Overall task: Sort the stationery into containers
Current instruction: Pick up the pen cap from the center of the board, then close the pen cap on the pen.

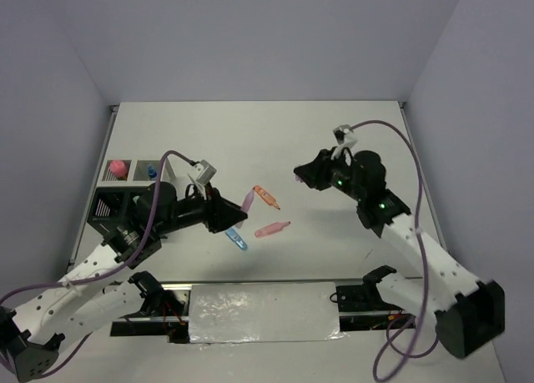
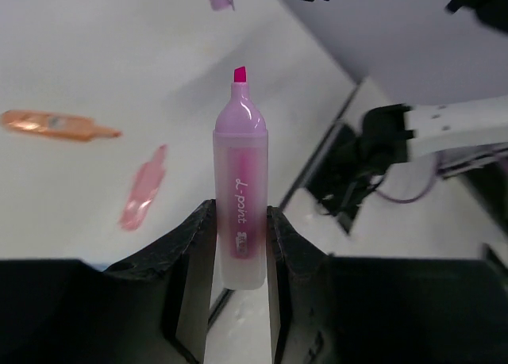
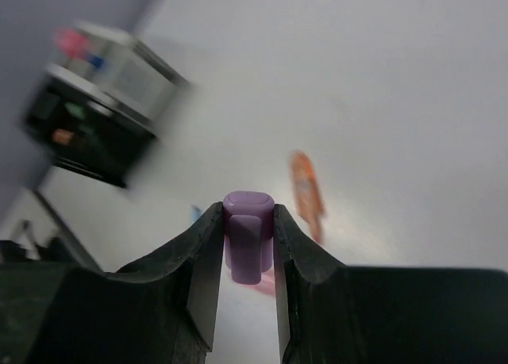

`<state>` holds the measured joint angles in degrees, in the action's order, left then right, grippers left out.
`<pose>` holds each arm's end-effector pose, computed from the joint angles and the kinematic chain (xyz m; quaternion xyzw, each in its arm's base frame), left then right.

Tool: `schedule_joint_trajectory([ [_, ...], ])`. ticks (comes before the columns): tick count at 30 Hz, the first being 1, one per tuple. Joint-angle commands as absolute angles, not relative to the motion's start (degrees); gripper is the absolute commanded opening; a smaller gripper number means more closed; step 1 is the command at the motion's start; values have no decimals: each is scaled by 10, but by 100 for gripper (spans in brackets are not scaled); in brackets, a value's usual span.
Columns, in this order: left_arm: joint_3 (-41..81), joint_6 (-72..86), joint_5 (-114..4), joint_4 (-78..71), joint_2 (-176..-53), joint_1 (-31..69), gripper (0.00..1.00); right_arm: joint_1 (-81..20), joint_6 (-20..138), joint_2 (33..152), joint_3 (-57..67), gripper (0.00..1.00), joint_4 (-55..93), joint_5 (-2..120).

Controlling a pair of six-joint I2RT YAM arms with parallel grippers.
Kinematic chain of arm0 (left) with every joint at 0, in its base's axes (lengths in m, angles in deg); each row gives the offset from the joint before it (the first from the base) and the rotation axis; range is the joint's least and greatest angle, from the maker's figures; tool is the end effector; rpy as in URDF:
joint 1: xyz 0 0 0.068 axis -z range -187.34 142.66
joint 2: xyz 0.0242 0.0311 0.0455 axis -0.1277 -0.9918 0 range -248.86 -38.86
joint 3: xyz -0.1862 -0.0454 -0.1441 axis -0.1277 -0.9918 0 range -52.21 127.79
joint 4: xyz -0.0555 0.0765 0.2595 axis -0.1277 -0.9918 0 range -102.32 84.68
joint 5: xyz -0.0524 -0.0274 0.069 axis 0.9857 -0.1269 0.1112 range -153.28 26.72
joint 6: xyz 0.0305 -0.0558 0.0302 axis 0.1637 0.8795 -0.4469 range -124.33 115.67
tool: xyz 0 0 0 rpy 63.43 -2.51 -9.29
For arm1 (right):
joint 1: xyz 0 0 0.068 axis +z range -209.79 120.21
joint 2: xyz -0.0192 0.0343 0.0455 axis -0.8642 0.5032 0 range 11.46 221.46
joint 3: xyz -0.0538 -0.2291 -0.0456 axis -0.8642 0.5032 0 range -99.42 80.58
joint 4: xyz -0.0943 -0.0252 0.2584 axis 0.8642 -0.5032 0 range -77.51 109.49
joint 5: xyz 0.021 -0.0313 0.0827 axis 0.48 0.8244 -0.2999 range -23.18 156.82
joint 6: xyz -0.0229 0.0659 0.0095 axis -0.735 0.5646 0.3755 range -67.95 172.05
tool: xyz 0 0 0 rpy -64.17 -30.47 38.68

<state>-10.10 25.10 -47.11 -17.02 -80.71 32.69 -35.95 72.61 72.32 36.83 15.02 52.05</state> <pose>0.1704 -0.1641 0.3023 0.1594 0.7549 -0.4466 0.4531 0.2644 0.1329 0.2471 -0.0957 0.8177 0.3091 0.4760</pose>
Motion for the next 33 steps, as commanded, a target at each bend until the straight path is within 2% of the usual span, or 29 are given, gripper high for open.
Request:
schedule_joint_trajectory([
  [1,-141,362,-332,104,-817,341,0,-335,830,619,419,0,378,421],
  [2,-155,392,-317,188,-822,352,0,-321,838,576,429,0,398,419],
  [4,-167,415,-317,259,-839,366,0,-304,874,519,451,0,471,425],
  [8,-199,469,-309,468,-870,411,0,-268,954,472,489,0,633,411],
  [10,-198,473,-310,500,-888,425,0,-246,963,466,489,0,675,405],
  [15,-173,445,-322,492,-911,460,0,-193,938,453,481,0,675,424],
  [33,-161,394,-362,420,-908,478,0,-165,926,471,438,0,619,450],
])
